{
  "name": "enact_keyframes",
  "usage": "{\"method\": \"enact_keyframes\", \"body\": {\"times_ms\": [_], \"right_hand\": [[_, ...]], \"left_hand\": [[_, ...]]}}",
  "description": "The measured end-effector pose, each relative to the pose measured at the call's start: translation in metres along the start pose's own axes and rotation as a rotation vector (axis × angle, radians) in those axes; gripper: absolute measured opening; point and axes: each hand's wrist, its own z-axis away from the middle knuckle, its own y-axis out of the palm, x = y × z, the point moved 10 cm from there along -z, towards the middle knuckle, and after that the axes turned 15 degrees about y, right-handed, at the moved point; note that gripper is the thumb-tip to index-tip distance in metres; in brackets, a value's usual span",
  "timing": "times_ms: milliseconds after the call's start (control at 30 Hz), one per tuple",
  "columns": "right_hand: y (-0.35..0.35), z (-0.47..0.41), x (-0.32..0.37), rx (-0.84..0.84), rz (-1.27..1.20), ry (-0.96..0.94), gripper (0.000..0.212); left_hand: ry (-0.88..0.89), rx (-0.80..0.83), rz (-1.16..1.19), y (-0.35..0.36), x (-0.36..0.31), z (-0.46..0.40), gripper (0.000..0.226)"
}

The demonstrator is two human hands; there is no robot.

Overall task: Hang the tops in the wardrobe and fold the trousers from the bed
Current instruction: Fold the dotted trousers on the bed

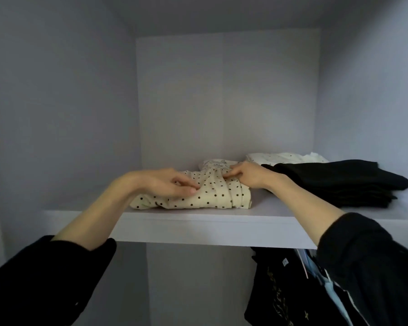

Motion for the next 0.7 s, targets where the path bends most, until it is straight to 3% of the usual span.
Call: {"method": "enact_keyframes", "body": {"times_ms": [133,233,367,500,700], "right_hand": [[-0.011,0.017,0.011,-0.078,-0.191,-0.051,0.026],[0.018,0.033,0.014,0.01,0.051,-0.071,0.041],[0.011,0.034,-0.021,-0.083,0.264,0.066,0.044],[0.005,0.028,-0.051,-0.094,0.3,0.181,0.044],[0.01,0.029,-0.051,-0.039,0.22,0.196,0.047]], "left_hand": [[0.008,0.121,-0.159,0.026,0.004,-0.018,0.052],[0.043,0.102,-0.147,0.032,-0.003,-0.039,0.052],[0.074,0.079,-0.169,0.043,-0.013,-0.067,0.052],[0.044,0.064,-0.162,0.052,-0.019,-0.095,0.053],[0.049,0.01,-0.171,0.051,-0.022,-0.096,0.05]]}}
